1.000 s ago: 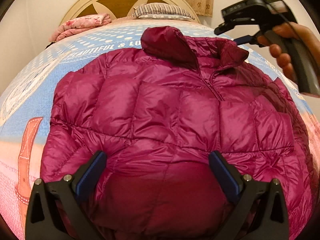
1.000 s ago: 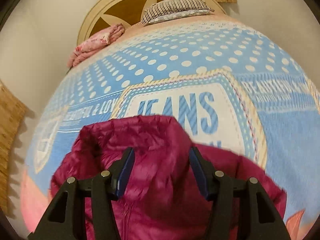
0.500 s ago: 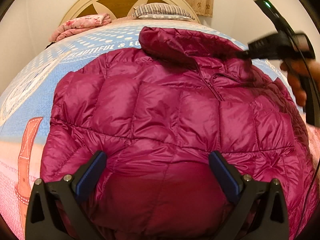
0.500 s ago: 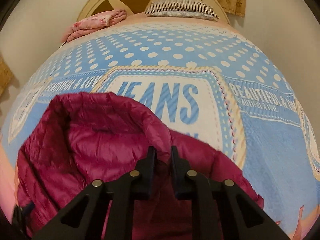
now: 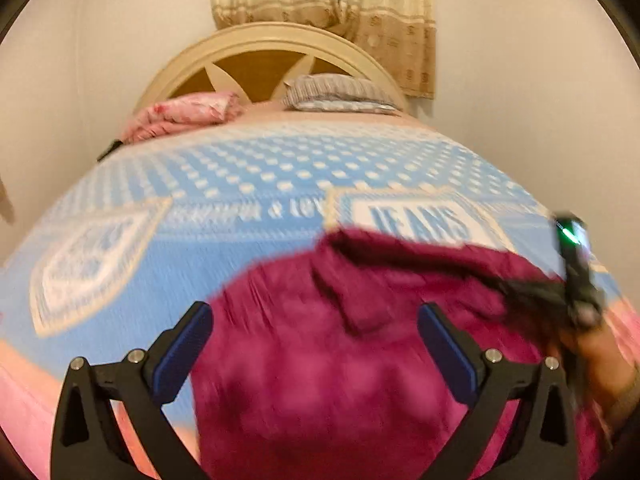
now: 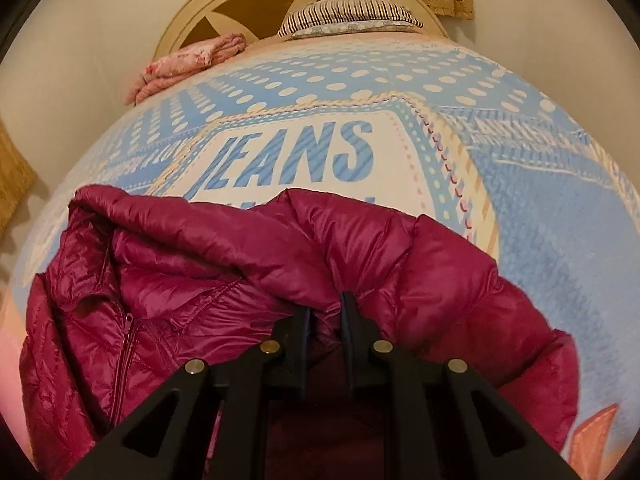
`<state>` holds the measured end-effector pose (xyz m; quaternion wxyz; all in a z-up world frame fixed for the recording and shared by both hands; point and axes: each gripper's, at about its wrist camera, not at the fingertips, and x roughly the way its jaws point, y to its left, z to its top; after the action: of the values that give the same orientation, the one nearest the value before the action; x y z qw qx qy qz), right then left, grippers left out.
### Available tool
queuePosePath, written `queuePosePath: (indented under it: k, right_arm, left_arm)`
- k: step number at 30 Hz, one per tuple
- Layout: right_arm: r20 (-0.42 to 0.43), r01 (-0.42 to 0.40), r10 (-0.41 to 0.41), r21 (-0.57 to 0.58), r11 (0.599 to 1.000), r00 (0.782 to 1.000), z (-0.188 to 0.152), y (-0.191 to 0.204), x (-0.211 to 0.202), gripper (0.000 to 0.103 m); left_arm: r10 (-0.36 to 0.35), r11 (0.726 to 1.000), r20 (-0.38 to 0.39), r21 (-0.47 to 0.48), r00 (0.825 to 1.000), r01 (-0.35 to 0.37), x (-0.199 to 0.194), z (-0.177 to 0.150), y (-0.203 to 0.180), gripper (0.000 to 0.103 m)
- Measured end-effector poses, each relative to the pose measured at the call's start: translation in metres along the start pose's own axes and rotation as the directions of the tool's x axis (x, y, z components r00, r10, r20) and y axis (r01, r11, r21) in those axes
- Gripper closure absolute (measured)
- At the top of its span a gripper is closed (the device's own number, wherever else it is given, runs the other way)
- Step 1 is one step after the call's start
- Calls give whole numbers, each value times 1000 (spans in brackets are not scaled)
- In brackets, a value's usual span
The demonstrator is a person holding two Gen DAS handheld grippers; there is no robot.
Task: Fold large clothes
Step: 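Lift the hem with the right tool toward the collar while the left tool grips the hem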
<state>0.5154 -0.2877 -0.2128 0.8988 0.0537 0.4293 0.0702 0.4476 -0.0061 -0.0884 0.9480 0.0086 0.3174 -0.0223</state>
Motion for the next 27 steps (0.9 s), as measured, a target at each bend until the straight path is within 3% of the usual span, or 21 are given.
queuePosePath:
  k: [4,6,8,11,13,20,22,26,27]
  right_arm:
    - [24,-62,61,49,997,998,-3,-10,1,90]
    - [24,-91,90,74,993,996,-3,-14,3,90]
    - [26,-102,101,81,991,995,-3,-16,3,90]
    - [31,-105,103,81,991,994,-3,-15,4,90]
    - [33,-116,113,88,989,993,-4,-16,4,90]
    - [50,-116,111,96,989,993,-6,-20,-5,88]
    - [112,-79,70,75,994,991,-7,-16,-28,81]
    - [300,-84,57,79,993,952,4,-7,-85,42]
    - [315,-74,43,87,993,948,11,-2,-90,39]
  left_arm:
    - [55,994,12,96,998,-56,40,25,-15,0]
    - [52,994,-76,99,996,-44,74,24,-17,0]
    - [96,990,-116,114,989,-83,94,18,-21,0]
    - [95,991,-179,111,979,-76,113,-3,-27,10]
    - [120,990,-283,106,952,-93,133,-23,-25,11]
    - [82,997,-257,7,963,-83,134,-34,-11,3]
    - [79,997,-260,4,962,-81,135,-34,-10,3]
    - [80,997,-255,1,964,-82,135,-35,-11,2]
    - [81,997,-253,2,964,-83,135,-35,-12,2]
